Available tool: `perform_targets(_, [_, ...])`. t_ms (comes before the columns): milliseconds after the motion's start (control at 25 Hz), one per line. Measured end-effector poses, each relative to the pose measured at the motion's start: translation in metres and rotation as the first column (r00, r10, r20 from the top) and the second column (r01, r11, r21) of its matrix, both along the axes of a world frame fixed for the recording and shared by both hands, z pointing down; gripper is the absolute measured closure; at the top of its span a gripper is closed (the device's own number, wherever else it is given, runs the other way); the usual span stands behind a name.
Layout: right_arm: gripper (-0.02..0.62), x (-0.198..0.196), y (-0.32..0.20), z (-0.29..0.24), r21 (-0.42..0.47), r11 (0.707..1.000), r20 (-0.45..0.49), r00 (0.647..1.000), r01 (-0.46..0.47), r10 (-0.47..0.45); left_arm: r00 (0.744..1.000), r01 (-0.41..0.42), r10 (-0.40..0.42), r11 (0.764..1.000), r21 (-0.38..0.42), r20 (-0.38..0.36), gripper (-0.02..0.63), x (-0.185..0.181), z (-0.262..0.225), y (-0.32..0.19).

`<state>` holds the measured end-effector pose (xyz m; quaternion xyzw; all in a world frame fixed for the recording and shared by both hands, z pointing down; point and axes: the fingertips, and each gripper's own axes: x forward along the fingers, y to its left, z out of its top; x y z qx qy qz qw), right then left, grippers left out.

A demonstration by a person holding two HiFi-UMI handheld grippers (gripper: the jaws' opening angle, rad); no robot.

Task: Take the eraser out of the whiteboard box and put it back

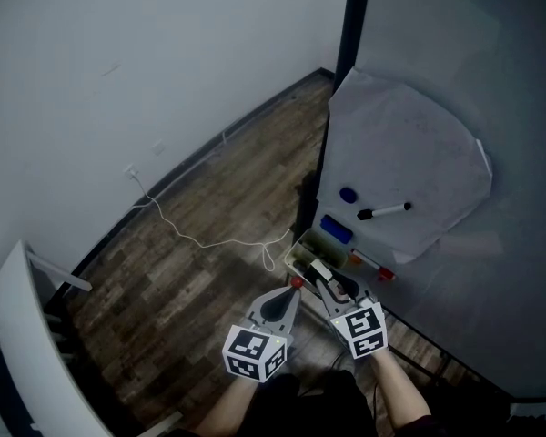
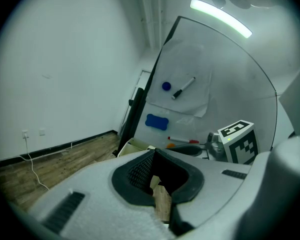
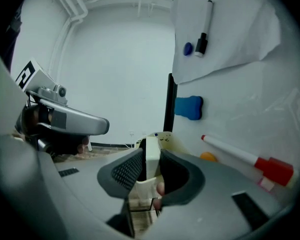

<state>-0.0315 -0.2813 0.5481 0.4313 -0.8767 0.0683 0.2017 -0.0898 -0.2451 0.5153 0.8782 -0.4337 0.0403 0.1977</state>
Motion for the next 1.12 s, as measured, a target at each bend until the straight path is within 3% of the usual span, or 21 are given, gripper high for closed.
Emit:
perform_targets(480, [0.497, 0.011, 0.01, -0.078, 0.087, 0.996, 0.105, 0.994, 0.011, -0.02, 1.0, -0.008, 0.009, 0.998, 0.061, -0.009, 0.6, 0.013, -0.037, 0.004])
perform_targets(720, [0.497, 0.026, 0.022, -0.134, 0.182, 0.983, 0.163, 0.986, 0.003, -0.033, 1.0, -0.009, 0.012, 0.988, 0.155, -0.024, 0.6, 0.02, -0.089, 0.009])
perform_targets(1120, [0.497, 0.052, 0.049, -0.215, 0.323, 0.946, 0.278, 0.957, -0.013, -0.081, 0.999, -0.016, 0.026, 0.95, 0.311, -0.028, 0.6, 0.037, -0.169, 0.027])
